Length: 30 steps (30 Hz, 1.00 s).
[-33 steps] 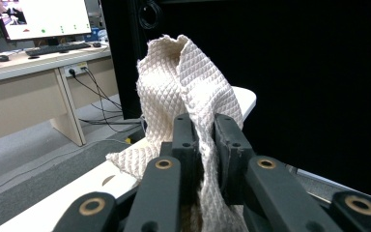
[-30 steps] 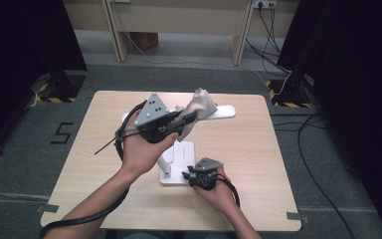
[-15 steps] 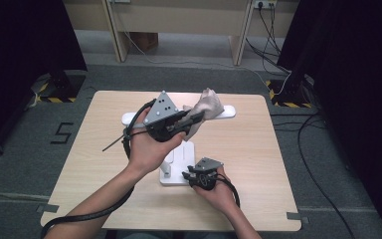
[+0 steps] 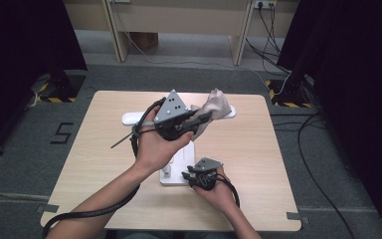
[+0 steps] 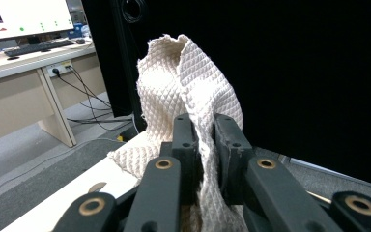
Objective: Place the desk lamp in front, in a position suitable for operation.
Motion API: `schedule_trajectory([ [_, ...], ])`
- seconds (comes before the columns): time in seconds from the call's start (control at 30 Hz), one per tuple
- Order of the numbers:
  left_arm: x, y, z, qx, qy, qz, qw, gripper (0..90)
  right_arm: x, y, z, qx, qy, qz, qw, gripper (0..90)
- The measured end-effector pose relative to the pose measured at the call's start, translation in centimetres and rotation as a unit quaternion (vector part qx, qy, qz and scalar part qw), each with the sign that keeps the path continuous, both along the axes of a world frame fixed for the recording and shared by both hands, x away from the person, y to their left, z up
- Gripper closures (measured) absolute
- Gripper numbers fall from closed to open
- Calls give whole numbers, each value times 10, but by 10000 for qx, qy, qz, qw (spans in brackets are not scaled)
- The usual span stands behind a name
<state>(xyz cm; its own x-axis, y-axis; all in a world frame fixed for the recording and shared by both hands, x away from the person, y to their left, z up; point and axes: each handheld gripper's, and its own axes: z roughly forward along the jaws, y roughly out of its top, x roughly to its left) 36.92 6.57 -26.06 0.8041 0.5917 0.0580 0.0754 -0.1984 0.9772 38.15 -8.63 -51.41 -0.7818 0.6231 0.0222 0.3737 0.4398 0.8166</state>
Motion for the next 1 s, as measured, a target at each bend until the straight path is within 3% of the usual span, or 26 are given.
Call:
schedule_trajectory([
  [1.0, 3, -22, 2, 123, -5, -130, 9998, 801, 0, 0, 0, 0, -7, 3, 10000, 650],
])
